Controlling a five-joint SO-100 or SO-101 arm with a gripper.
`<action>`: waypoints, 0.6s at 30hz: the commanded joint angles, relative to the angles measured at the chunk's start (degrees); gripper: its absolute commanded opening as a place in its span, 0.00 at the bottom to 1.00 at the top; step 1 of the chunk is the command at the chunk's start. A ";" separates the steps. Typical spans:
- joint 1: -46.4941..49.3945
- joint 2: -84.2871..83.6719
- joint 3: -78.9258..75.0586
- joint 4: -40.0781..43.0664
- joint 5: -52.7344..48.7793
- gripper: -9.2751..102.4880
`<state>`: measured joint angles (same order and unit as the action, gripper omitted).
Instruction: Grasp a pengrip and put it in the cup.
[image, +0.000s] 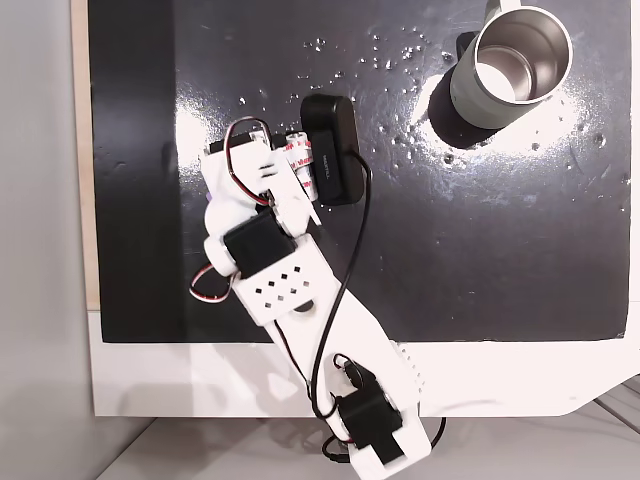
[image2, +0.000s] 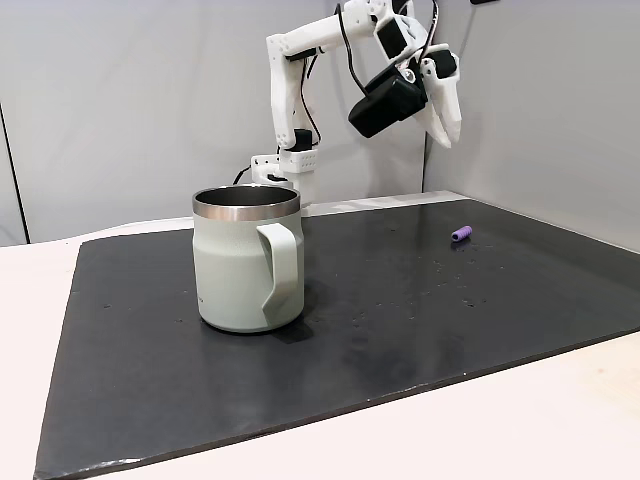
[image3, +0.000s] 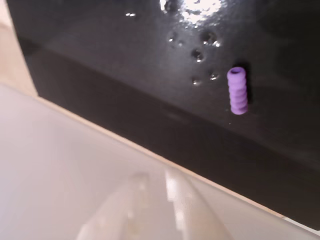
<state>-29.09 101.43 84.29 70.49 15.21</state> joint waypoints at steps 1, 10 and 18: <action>-0.70 -3.78 -6.42 1.58 0.97 0.08; -3.87 -15.91 -14.77 4.48 2.20 0.08; -7.47 -24.35 -18.81 6.68 1.93 0.08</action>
<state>-35.24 77.34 69.35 76.64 17.14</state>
